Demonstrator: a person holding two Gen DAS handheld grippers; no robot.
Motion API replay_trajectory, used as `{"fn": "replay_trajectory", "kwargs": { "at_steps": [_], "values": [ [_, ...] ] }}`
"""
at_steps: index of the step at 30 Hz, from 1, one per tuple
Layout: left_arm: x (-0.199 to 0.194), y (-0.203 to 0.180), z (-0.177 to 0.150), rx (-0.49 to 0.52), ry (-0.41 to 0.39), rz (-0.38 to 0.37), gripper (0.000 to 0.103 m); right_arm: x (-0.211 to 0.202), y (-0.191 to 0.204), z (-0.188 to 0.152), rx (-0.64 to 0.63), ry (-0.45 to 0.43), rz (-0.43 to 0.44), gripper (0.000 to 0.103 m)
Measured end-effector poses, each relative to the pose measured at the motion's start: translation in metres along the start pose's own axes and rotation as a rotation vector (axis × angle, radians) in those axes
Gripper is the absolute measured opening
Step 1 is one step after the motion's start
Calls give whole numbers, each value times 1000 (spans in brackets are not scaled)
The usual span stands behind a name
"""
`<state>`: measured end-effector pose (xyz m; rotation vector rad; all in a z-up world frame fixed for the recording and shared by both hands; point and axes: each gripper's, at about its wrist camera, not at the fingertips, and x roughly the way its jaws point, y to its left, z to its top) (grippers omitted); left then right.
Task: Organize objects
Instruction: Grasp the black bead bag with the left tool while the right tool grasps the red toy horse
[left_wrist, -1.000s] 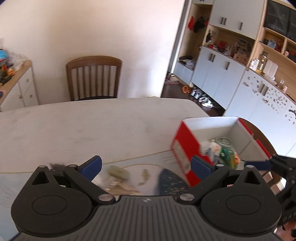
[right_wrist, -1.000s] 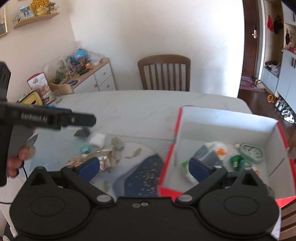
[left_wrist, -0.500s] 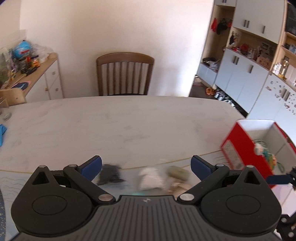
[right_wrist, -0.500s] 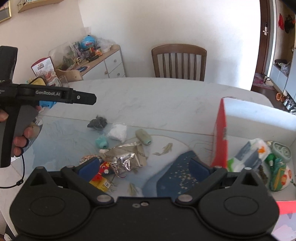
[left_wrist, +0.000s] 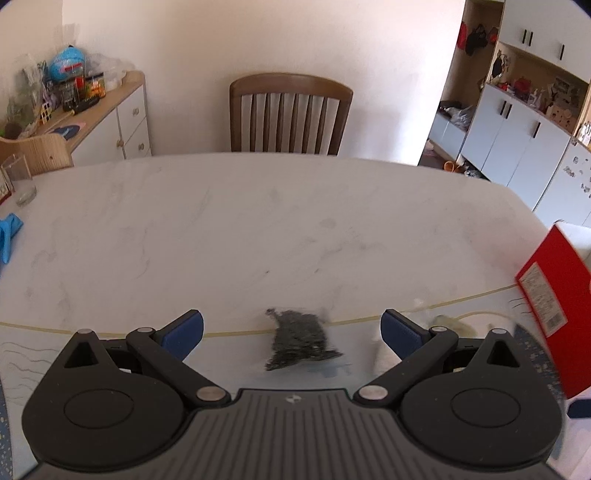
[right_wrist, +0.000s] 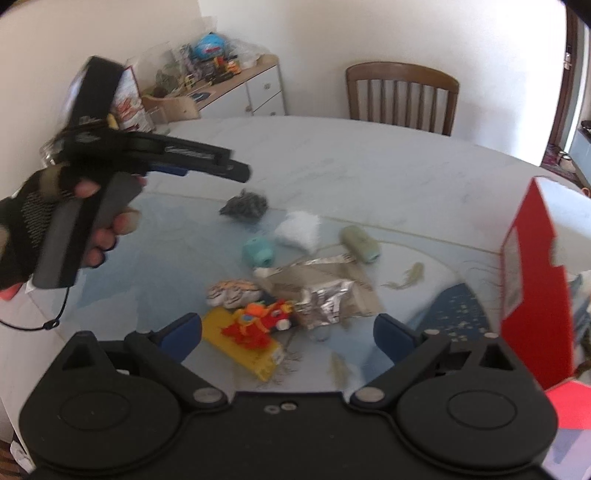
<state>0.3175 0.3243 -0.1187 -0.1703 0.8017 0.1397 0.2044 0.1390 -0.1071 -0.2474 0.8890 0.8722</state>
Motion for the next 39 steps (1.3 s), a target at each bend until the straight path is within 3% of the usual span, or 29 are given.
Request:
{"fn": "replay_trajectory", "kwargs": {
  "at_steps": [15,21,23,30,32,39],
  "values": [
    [33,3,-10,18,0,-19,99,30,19,-2,14,52,9,81],
    [40,5,-12,19,21,-37,88,41,19,-1,29,81,19,77],
    [44,5,-14,15,37,-45,81,41,21,0,28,80,18,75],
    [49,5,-17,21,53,-66,62,43,19,-1,36,99,20,57],
    [49,4,-18,29,51,-69,51,44,19,-1,32,101,23,54],
    [47,0,-19,68,47,-69,40,44,23,0,10,96,17,40]
  ]
}}
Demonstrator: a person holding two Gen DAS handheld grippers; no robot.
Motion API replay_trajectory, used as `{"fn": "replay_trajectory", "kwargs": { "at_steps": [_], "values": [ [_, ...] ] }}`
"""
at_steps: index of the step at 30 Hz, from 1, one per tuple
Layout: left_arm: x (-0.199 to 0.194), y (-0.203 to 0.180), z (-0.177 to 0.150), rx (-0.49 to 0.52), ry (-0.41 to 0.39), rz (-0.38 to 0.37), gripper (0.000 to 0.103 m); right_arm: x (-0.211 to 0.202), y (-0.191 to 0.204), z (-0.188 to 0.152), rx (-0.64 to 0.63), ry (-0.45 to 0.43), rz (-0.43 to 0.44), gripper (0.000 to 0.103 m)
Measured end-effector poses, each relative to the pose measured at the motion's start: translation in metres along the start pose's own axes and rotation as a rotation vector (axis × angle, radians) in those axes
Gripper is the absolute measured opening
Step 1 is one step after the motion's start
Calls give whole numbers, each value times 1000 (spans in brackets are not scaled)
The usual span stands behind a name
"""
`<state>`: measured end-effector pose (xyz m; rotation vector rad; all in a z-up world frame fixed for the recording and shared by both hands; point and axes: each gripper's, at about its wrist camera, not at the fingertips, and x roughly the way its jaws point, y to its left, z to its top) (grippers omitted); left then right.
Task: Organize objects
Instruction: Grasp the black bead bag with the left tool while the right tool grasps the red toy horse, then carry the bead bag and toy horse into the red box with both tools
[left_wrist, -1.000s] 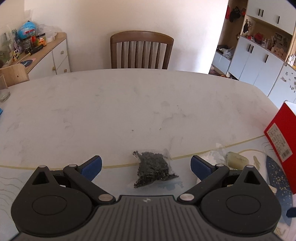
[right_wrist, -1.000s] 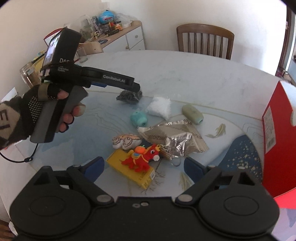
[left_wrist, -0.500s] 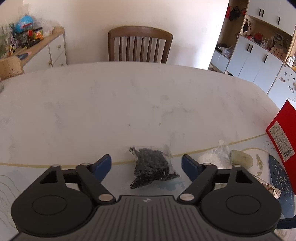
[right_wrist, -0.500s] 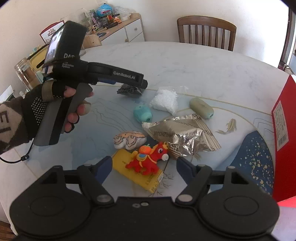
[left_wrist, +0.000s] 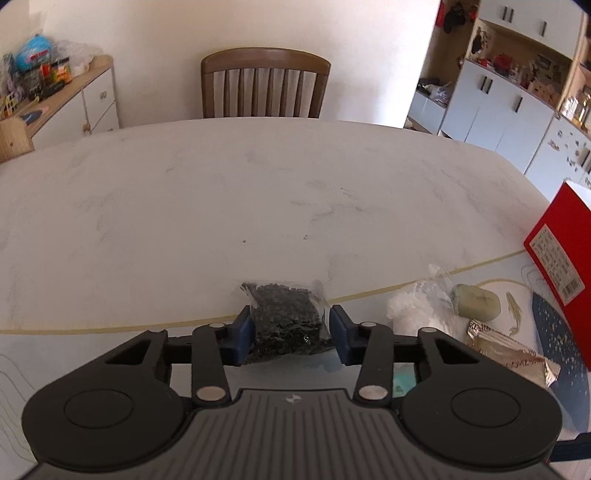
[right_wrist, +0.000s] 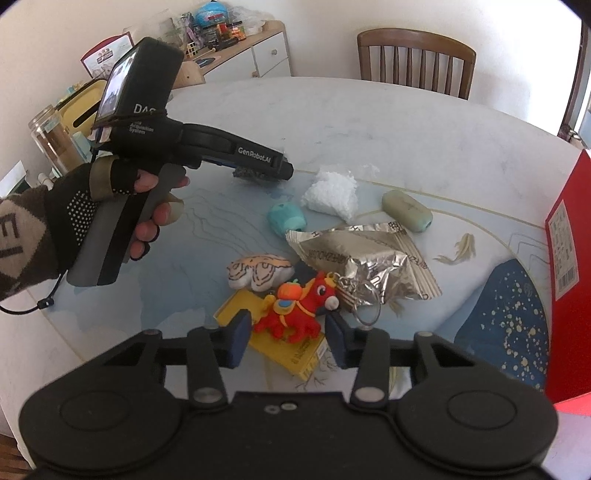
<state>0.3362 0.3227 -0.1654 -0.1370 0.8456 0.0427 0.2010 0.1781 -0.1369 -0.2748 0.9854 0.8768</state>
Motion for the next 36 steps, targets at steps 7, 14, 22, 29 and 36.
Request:
{"fn": "replay_trajectory", "kwargs": {
  "at_steps": [7,14,22,29,36],
  "values": [
    [-7,-2,1,20,1,18,38,-2,-1,-1,-12,-13,5,38],
    [-29,2,1,-25,-5,17,38,-16,-2,-4,-10,-50,11,38],
    [-64,-12,6,-19,-13,4,38,-51,-8,-9,1,-112,21,38],
    [-97,-45,13,17,-11,-33,38,-86,-20,-11,17,-168,22,38],
    [-126,-91,18,89,-16,-71,38,-121,-40,-14,23,-194,-8,38]
  ]
}}
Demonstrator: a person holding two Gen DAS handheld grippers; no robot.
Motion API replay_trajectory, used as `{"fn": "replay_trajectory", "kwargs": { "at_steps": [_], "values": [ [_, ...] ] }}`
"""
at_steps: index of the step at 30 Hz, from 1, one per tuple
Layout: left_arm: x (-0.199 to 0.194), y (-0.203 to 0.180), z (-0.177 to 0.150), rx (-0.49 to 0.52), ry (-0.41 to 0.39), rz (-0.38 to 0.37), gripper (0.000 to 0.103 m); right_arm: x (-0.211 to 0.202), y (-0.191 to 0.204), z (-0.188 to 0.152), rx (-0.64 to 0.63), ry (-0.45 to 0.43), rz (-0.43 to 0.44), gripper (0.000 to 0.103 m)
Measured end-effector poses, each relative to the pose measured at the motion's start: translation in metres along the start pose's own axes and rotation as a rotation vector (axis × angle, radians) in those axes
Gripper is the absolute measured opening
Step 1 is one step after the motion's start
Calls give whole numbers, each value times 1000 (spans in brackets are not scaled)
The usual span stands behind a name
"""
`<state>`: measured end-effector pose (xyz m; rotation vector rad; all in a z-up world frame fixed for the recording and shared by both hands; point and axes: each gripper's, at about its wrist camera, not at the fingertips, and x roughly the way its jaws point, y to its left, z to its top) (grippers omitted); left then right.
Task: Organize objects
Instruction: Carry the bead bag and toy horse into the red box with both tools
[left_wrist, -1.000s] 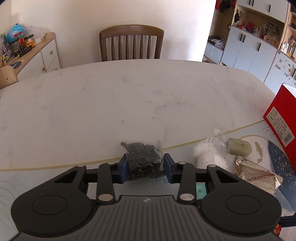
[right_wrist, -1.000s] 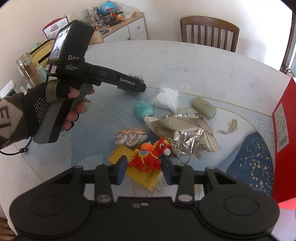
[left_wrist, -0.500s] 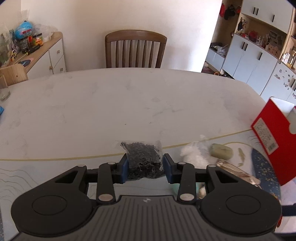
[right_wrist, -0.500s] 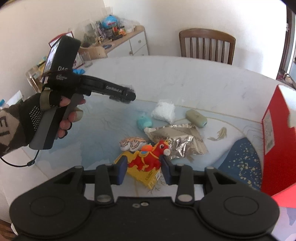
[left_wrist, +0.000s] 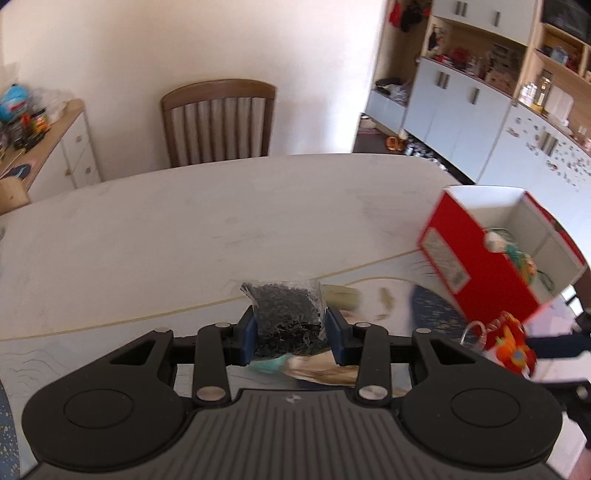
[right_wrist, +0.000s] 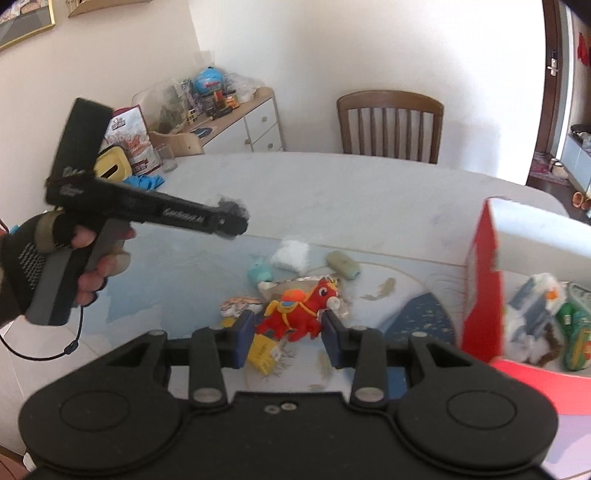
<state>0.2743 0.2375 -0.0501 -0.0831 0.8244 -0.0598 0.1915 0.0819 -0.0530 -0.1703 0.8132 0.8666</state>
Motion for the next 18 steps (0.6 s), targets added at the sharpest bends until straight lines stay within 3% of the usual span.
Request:
{"fn": "replay_trajectory", "kwargs": {
  "at_steps": [18],
  "values": [
    [-6,-141,35,127,-39,-150,38,-76,-99,4,18,-98,-143,38]
  ]
}}
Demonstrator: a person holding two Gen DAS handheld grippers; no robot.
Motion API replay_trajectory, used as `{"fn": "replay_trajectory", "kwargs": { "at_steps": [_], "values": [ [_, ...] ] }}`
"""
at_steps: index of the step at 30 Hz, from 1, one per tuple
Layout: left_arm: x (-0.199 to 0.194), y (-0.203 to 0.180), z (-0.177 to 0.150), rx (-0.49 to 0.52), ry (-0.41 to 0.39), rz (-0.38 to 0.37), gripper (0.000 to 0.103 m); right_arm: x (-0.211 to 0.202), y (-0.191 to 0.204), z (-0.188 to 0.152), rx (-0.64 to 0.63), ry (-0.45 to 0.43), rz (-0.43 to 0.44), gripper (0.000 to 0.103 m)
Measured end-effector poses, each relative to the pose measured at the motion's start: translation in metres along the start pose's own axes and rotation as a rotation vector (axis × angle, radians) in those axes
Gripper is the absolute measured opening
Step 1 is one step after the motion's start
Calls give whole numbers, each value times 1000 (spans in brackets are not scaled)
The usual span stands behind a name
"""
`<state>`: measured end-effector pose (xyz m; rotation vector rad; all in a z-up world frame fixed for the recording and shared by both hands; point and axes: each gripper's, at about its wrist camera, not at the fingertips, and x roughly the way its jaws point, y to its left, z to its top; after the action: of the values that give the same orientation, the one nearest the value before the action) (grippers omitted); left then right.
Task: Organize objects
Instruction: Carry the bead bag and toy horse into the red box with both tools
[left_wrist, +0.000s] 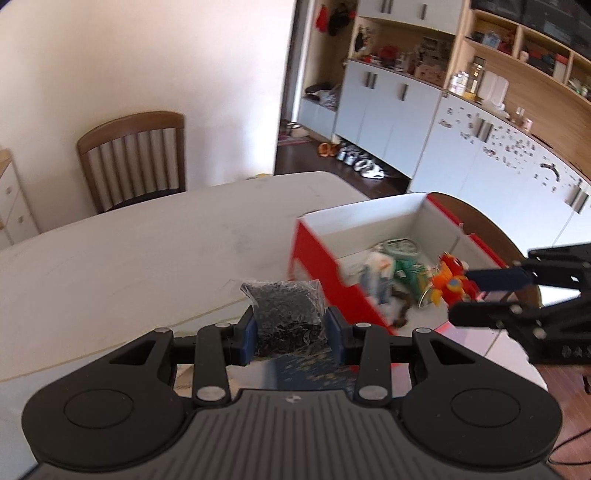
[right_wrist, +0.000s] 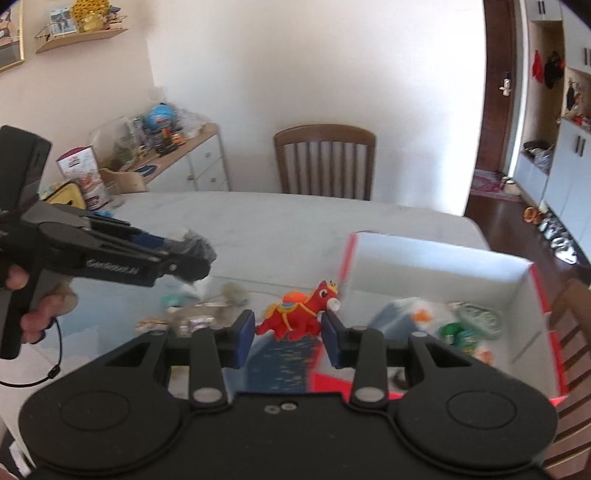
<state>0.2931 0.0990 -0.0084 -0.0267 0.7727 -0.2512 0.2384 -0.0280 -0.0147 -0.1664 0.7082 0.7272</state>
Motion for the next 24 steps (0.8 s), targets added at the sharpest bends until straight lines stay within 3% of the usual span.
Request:
{"fn": "replay_trajectory", "kwargs": {
  "at_steps": [12,24],
  "values": [
    [49,-82,25,66,32,-48,38,-8,-89,-2,16,1,-104,38],
    [123,-134,34,83,145,-90,38,32,-168,-10,71,74,-147,38]
  ]
}}
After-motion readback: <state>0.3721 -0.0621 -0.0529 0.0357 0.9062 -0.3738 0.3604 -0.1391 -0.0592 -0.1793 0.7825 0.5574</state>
